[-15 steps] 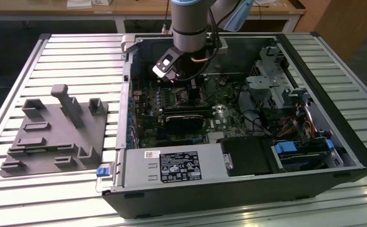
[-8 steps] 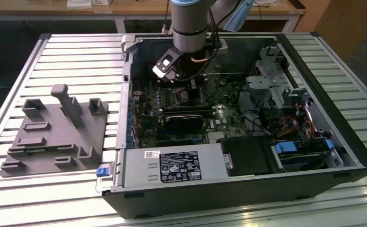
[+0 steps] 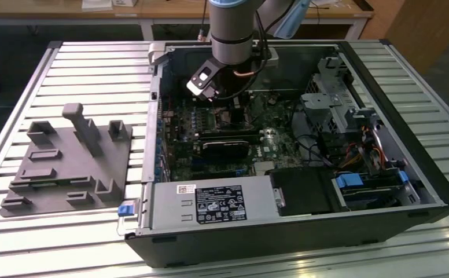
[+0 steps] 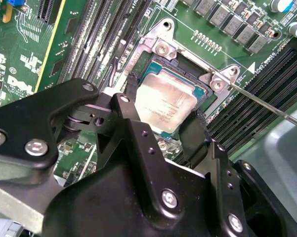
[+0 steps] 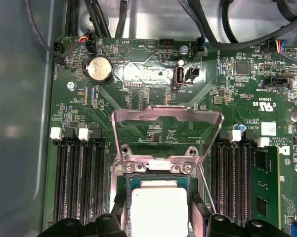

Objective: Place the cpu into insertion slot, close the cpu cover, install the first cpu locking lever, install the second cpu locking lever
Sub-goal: 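Place the cpu into insertion slot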

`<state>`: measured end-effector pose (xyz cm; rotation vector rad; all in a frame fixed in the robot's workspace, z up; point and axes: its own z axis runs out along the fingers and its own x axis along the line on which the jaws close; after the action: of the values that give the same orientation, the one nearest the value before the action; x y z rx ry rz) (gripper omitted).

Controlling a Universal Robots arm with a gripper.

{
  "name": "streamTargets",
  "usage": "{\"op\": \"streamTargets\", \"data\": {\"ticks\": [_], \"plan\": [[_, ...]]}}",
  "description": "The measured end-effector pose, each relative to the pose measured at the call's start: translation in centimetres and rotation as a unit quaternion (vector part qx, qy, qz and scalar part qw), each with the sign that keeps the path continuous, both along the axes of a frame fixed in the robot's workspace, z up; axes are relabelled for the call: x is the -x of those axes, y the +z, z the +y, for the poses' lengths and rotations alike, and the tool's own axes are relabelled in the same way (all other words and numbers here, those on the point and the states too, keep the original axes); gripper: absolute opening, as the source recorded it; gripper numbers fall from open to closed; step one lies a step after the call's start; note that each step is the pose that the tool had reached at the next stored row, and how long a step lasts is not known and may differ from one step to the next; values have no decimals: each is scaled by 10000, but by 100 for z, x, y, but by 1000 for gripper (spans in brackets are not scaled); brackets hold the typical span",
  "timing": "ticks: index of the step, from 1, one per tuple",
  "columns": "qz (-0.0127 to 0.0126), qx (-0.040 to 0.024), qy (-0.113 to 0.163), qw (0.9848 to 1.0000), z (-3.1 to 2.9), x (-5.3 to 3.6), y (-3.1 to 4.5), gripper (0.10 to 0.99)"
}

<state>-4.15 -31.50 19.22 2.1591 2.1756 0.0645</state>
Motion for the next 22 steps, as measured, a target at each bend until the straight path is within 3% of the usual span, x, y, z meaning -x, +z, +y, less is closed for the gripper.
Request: {"op": "streamTargets", "data": {"ticks": [12,20,22], "plan": [[1,1,-24,10000,0,0,94,616],[0,0,-32,10000,0,0,97,616],[1,1,-34,10000,0,0,97,537]]}}
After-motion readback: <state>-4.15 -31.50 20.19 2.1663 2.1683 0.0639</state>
